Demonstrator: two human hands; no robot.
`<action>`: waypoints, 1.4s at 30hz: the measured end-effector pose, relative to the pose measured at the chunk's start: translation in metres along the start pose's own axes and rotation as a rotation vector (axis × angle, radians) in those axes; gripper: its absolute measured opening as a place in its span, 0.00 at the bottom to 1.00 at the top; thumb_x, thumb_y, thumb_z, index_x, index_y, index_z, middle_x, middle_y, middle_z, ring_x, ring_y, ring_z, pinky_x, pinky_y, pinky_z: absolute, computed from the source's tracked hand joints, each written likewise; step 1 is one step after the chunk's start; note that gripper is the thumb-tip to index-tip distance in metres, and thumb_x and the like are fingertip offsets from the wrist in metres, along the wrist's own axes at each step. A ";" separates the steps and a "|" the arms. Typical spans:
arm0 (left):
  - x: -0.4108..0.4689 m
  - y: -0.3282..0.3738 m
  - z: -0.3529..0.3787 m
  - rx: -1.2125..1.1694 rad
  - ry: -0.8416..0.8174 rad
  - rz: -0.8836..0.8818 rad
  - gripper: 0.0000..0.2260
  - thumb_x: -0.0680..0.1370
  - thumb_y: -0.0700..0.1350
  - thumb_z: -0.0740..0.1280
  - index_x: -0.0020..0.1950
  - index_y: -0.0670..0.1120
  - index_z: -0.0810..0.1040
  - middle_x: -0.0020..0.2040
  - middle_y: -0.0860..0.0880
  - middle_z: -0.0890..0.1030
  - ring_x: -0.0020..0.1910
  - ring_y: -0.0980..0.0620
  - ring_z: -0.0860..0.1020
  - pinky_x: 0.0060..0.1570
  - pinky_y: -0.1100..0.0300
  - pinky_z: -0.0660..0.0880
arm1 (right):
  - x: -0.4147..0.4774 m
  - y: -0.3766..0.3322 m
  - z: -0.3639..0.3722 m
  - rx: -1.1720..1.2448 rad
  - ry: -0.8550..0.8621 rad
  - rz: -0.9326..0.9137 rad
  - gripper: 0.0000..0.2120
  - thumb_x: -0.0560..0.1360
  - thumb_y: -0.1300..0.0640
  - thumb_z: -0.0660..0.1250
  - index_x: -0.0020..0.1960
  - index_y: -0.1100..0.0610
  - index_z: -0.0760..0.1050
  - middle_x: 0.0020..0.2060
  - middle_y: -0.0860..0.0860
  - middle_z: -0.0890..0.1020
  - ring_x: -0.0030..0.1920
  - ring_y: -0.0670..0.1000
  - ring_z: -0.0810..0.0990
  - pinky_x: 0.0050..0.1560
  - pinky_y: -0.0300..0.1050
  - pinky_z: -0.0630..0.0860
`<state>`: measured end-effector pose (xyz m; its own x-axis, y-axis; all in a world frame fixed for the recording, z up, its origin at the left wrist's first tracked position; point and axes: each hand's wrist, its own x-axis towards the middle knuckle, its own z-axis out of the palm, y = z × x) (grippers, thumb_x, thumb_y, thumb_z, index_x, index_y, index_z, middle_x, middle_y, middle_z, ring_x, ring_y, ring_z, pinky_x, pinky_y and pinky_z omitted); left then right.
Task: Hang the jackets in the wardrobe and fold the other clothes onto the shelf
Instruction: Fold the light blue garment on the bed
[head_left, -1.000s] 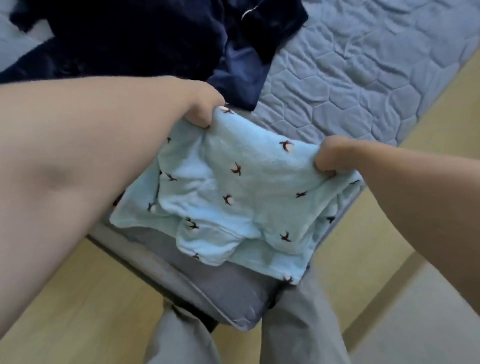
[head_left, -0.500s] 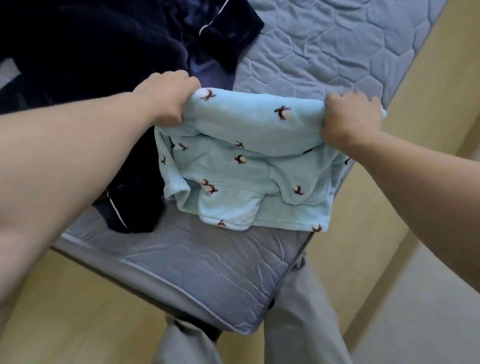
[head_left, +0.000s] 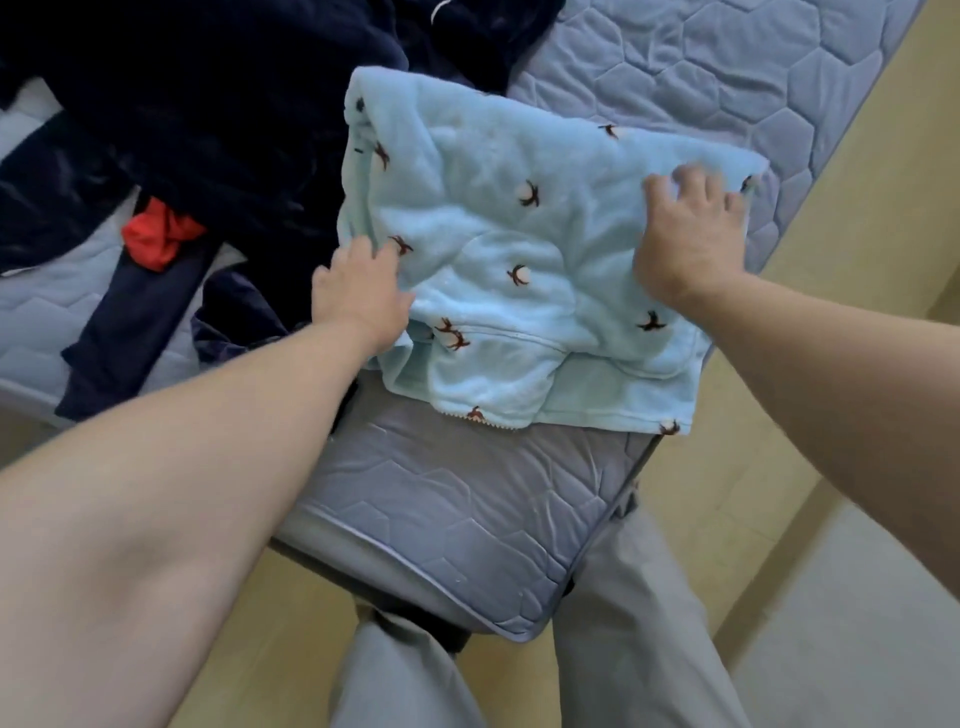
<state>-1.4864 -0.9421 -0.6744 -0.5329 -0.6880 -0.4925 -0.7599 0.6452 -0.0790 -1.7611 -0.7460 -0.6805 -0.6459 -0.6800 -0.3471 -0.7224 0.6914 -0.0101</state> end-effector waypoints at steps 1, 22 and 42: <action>-0.006 0.001 0.012 -0.122 -0.007 -0.126 0.25 0.79 0.58 0.67 0.68 0.44 0.68 0.66 0.41 0.69 0.64 0.38 0.70 0.59 0.42 0.72 | -0.015 -0.004 0.011 0.046 -0.020 -0.014 0.27 0.68 0.62 0.63 0.68 0.57 0.67 0.67 0.61 0.67 0.66 0.64 0.66 0.65 0.61 0.64; -0.016 -0.063 0.061 -0.756 -0.051 -1.072 0.29 0.75 0.38 0.70 0.74 0.38 0.63 0.72 0.39 0.71 0.68 0.39 0.73 0.64 0.49 0.71 | -0.075 -0.024 0.060 -0.172 -0.357 0.011 0.20 0.72 0.60 0.63 0.64 0.54 0.65 0.60 0.58 0.67 0.61 0.61 0.67 0.60 0.56 0.67; 0.159 0.100 -0.089 0.290 -0.120 0.294 0.38 0.70 0.41 0.71 0.76 0.49 0.58 0.70 0.42 0.68 0.62 0.35 0.75 0.53 0.43 0.75 | 0.109 0.020 -0.019 0.057 -0.481 0.030 0.45 0.64 0.59 0.79 0.74 0.55 0.59 0.67 0.63 0.68 0.67 0.67 0.69 0.64 0.60 0.75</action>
<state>-1.6803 -1.0168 -0.6838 -0.6512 -0.4287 -0.6262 -0.4371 0.8864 -0.1524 -1.8507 -0.8109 -0.7006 -0.4695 -0.4785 -0.7420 -0.6817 0.7305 -0.0397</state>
